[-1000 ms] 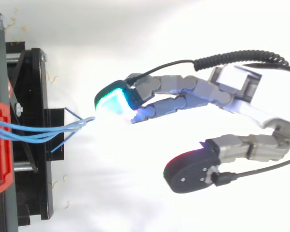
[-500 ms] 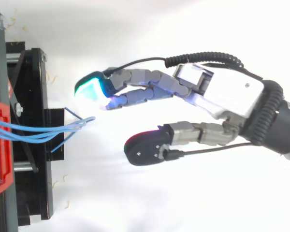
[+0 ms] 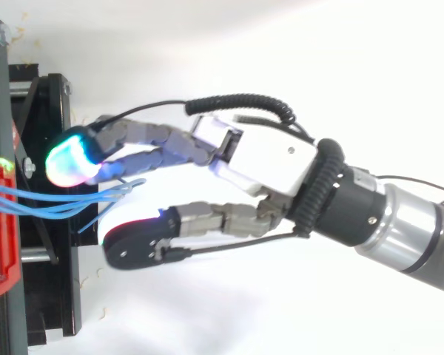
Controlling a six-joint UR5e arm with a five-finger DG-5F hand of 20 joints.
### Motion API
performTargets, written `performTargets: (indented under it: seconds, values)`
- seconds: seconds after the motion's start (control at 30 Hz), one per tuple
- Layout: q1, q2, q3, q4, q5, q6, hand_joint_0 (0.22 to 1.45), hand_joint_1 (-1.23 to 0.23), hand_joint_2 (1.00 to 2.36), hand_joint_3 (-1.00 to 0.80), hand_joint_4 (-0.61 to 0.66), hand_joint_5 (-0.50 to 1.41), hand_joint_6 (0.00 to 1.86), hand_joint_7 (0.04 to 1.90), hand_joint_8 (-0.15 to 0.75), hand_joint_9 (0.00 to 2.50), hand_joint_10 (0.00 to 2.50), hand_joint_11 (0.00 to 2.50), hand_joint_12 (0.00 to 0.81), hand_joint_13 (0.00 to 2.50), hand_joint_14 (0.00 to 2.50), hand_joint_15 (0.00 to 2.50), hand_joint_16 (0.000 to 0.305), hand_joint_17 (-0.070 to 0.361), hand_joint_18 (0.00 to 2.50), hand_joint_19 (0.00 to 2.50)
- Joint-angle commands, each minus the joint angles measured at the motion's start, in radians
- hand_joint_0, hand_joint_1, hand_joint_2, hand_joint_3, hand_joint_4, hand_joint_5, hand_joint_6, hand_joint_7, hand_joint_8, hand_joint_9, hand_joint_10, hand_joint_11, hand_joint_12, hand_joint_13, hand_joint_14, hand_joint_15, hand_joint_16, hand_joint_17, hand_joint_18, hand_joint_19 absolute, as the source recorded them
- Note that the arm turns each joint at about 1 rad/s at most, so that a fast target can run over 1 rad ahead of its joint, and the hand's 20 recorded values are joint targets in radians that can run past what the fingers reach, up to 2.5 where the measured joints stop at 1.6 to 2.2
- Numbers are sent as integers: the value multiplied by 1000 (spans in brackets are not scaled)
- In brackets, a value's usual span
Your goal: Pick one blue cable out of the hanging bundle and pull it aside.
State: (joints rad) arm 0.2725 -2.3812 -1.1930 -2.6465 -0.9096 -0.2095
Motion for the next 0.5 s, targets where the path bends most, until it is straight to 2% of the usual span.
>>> performTargets:
  seconds: [0.0,0.17,0.47]
  values:
    - [10,-26,49,-7,-5,-4,516,-536,1002,-456,287,-148,502,721,248,556,0,0,355,201,1,61,56,125,0,339]
    - [17,-24,55,-12,-8,-4,517,-537,1002,-458,310,-124,503,792,246,574,0,0,355,222,2,75,56,126,0,359]
    - [11,-24,53,-18,-9,41,539,-553,1003,-440,338,-81,503,967,246,620,0,0,355,277,4,96,54,122,72,386]
